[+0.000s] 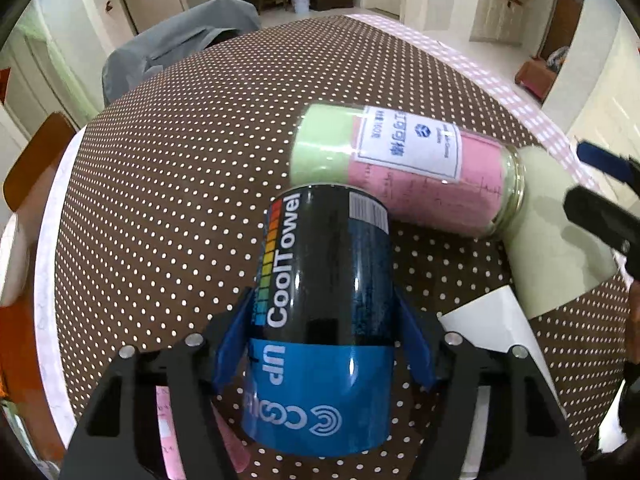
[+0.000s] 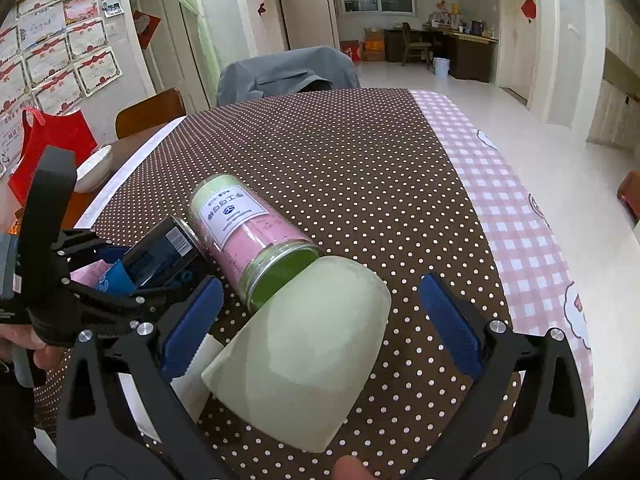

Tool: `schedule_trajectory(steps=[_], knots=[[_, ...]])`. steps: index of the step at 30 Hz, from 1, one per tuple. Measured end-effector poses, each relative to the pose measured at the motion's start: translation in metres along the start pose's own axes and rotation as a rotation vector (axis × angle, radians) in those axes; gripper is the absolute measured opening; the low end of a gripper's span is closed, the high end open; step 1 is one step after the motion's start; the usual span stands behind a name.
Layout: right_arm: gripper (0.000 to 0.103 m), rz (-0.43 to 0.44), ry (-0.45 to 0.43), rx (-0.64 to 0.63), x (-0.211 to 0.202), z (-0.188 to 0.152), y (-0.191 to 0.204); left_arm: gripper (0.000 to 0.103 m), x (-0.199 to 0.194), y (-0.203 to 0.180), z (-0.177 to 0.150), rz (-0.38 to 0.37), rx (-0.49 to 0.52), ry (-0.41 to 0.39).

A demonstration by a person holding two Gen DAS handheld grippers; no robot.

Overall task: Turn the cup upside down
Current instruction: 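Lift the CoolTowel can off the table with the left tool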

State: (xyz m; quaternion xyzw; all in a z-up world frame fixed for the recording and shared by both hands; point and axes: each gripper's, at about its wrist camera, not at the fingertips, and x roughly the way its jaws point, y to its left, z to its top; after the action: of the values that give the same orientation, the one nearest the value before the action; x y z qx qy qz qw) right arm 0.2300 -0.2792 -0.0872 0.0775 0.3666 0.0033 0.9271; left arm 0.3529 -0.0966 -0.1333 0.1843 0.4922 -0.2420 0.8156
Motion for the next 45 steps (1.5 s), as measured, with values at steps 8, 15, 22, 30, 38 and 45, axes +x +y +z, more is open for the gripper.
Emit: schedule_trajectory(steps=[8,15,22,30,38,45], knots=[[0.097,-0.001,-0.034,0.003,-0.026,-0.009,0.003,0.066,-0.032,0.001,-0.025,0.018,-0.077,-0.071],[0.097,0.011,-0.087,-0.011,-0.061,-0.021,0.007,0.066,-0.087,-0.017,-0.051,0.030,-0.095,-0.163],[0.097,0.028,-0.146,-0.031,-0.105,-0.041,0.011,0.066,-0.138,-0.045,-0.086,0.016,-0.105,-0.246],[0.097,0.036,-0.213,-0.040,-0.143,-0.055,0.012,0.066,-0.172,-0.078,-0.122,-0.014,-0.136,-0.314],[0.097,0.048,-0.215,-0.006,-0.150,-0.068,0.004,0.066,-0.156,-0.105,-0.153,-0.076,-0.186,-0.272],[0.097,0.048,-0.194,0.009,-0.147,-0.077,-0.001,0.066,-0.117,-0.118,-0.163,-0.087,-0.221,-0.203]])
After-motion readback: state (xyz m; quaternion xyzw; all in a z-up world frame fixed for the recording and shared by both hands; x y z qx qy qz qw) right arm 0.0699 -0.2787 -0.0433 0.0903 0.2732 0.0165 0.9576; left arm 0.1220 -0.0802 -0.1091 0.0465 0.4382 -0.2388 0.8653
